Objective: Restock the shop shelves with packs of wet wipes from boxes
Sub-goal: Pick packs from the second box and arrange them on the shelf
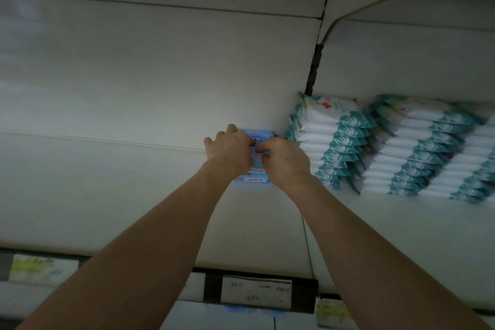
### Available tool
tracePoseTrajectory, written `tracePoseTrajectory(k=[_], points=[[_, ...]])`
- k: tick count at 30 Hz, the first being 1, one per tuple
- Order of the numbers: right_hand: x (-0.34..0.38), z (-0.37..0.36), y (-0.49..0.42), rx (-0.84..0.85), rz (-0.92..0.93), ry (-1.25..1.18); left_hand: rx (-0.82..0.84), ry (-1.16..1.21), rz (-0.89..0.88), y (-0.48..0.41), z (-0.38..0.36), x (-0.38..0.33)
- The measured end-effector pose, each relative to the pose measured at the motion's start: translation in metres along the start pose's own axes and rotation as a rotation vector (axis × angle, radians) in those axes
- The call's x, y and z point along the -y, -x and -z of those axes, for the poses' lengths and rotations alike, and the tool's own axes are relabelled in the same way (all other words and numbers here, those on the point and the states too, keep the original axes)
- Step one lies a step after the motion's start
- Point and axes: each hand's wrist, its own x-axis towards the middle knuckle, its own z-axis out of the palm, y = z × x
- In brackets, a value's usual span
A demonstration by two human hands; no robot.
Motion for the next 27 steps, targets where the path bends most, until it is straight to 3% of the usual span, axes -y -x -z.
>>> tracePoseTrajectory(k=[9, 12, 22, 27], points=[[0.003, 0.01, -0.002, 0.089, -0.044, -0.004, 0.048, 0.046, -0.042, 0.003, 0.003, 0.011], [0.005, 0.014, -0.002, 0.099, -0.048, -0.031, -0.033, 0.153, 0.008, 0.013, 0.006, 0.011], [0.009, 0.003, 0.055, 0.048, -0.011, -0.466, -0.345, 1.238, 0.623, 0.073, 0.001, -0.007], [-0.004, -0.004, 0.096, 0.174, 0.104, -0.488, -0.455, 1.511, 0.877, 0.132, -0.011, -0.023]])
